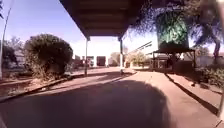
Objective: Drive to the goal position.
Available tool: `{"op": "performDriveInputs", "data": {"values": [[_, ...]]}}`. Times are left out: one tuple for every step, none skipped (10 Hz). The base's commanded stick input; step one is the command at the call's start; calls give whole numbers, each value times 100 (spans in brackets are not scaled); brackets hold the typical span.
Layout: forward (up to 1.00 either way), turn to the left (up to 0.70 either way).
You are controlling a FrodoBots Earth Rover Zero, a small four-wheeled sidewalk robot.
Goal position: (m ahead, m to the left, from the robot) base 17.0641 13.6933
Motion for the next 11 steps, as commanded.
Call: {"op": "performDriveInputs", "data": {"values": [[85,0],[85,0],[85,0],[85,0],[85,0],[85,0],[85,0],[85,0],[85,0],[85,0],[85,0]]}}
